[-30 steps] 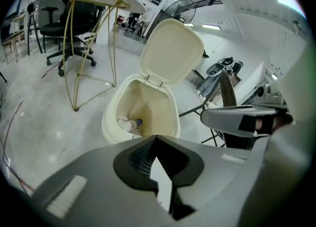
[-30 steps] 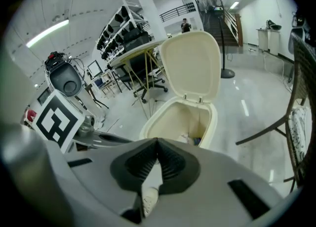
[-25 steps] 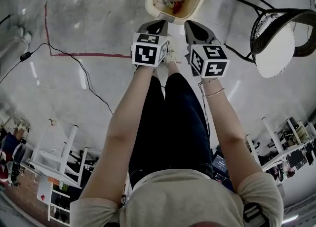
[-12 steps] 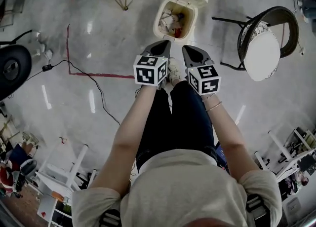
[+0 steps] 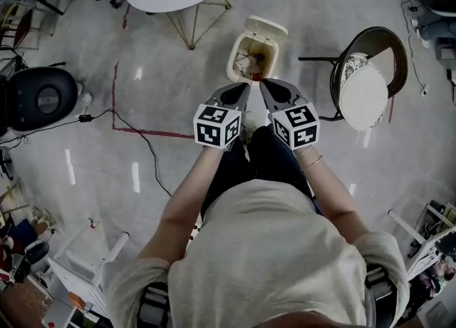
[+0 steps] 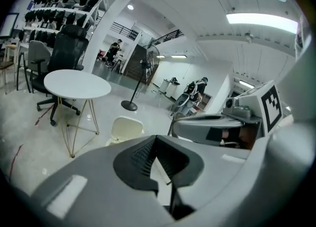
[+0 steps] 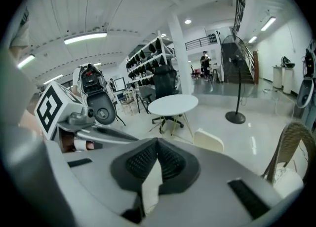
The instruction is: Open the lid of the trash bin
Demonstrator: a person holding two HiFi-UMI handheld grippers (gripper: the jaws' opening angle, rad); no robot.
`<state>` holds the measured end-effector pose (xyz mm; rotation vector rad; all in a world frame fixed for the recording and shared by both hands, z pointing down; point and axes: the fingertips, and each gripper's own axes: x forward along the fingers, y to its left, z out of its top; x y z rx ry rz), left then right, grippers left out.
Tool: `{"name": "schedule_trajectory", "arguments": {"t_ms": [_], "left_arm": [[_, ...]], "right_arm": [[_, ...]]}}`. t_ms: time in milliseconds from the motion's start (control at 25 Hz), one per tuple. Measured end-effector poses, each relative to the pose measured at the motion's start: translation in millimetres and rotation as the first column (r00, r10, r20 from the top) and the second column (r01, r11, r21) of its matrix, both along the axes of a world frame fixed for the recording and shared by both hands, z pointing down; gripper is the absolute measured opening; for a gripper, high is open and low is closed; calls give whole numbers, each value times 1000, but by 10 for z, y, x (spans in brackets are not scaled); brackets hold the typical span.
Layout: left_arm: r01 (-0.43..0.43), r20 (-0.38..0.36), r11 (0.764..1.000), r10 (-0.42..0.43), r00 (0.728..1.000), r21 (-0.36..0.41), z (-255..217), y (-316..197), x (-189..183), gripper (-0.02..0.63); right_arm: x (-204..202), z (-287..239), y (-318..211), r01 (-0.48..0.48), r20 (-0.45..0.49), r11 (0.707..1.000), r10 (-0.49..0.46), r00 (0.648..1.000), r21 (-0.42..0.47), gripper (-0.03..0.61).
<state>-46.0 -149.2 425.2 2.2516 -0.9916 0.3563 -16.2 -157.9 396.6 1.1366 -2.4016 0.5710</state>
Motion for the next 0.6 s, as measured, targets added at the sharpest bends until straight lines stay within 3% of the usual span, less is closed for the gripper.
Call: {"name": "schedule_trajectory", "arguments": {"t_ms": [280, 600], "left_arm": [[1, -15, 994, 1, 1000, 114, -583, 38, -141, 9], [45, 9, 978, -48, 999, 206, -954, -48, -254, 9]], "right_arm": [[-98, -581, 113, 69, 59, 995, -74, 996, 77, 6], [-99, -972, 83, 32, 88, 979, -51, 995, 201, 6]]}}
